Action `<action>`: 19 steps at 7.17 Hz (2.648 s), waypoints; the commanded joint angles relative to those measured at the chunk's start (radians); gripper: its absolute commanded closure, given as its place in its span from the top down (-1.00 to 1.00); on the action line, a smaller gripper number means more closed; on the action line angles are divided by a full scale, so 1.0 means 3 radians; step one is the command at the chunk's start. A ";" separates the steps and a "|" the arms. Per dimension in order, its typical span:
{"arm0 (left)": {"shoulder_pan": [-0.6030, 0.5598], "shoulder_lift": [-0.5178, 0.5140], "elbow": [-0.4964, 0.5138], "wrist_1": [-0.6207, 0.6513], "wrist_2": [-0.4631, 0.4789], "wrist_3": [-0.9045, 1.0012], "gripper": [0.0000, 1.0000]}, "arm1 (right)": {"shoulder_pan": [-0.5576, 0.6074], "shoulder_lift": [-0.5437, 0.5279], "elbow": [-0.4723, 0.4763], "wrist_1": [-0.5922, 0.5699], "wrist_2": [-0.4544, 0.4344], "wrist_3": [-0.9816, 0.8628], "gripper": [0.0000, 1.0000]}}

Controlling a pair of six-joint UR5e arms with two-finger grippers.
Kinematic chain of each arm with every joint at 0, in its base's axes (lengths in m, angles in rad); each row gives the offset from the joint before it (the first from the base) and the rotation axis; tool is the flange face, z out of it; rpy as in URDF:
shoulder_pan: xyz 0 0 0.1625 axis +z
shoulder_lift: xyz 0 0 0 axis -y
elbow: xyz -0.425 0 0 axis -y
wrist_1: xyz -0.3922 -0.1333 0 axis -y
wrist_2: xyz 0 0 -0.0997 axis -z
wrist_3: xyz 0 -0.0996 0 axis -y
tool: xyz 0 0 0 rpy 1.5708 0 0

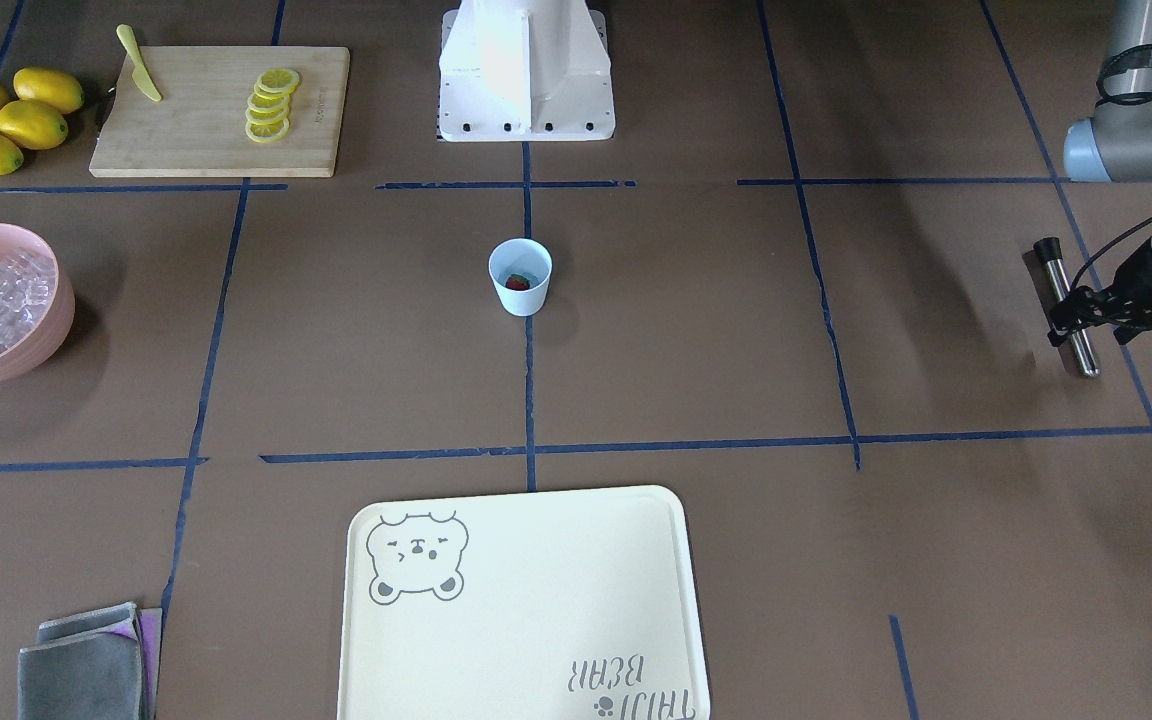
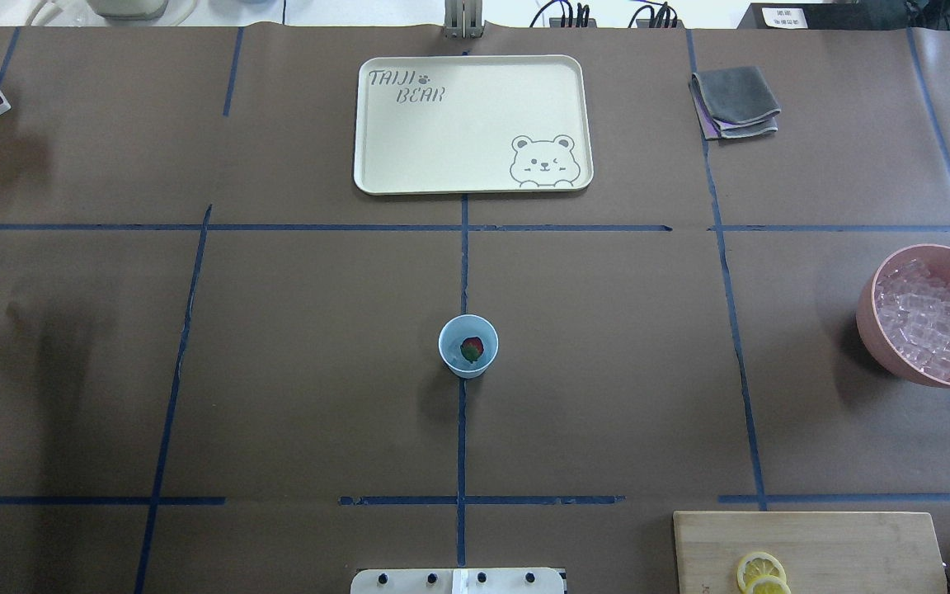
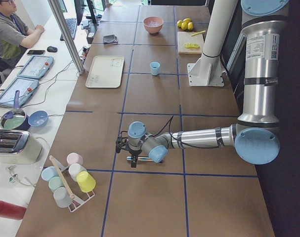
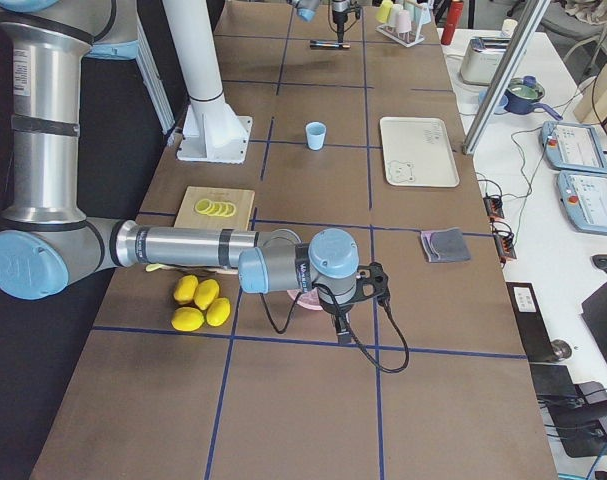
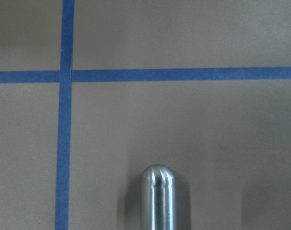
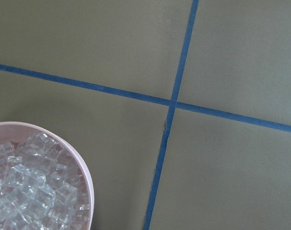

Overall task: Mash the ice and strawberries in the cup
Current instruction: 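Grasp the metal pestle upright with the left gripper, then lift the pestle with the left gripper and carry it toward the cup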

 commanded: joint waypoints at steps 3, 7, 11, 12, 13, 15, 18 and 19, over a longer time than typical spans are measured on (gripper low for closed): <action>0.0062 0.0000 0.0010 0.0016 0.0005 -0.0005 1.00 | 0.0000 0.0005 0.0001 0.0000 0.0001 0.0000 0.98; 0.0073 0.0000 0.0046 0.0011 0.0000 0.0010 -0.07 | 0.0000 0.0000 0.0006 0.0005 0.0001 0.0000 0.98; 0.0032 0.0036 -0.0188 0.0051 -0.0041 0.0092 -1.00 | 0.0000 0.0000 0.0011 0.0005 0.0001 0.0000 0.98; 0.0032 0.0041 -0.0402 0.0143 -0.0107 0.0092 -1.00 | 0.0000 0.0000 0.0016 0.0005 0.0001 0.0000 0.98; -0.0085 0.0041 -0.0723 0.0311 -0.0133 0.0092 -1.00 | 0.0000 0.0000 0.0021 0.0005 0.0006 0.0000 0.98; -0.0290 0.0021 -0.1601 0.0831 -0.0108 0.0183 -1.00 | 0.0005 -0.0005 0.0087 0.0000 0.0001 0.0005 0.98; -0.0270 -0.0301 -0.2533 0.0941 0.0359 0.0276 -1.00 | 0.0000 -0.0010 0.0128 0.0000 -0.0025 0.0005 0.98; -0.0032 -0.0443 -0.2749 0.0941 0.0727 -0.0022 -1.00 | 0.0000 -0.0010 0.0134 -0.0005 -0.0020 0.0005 0.98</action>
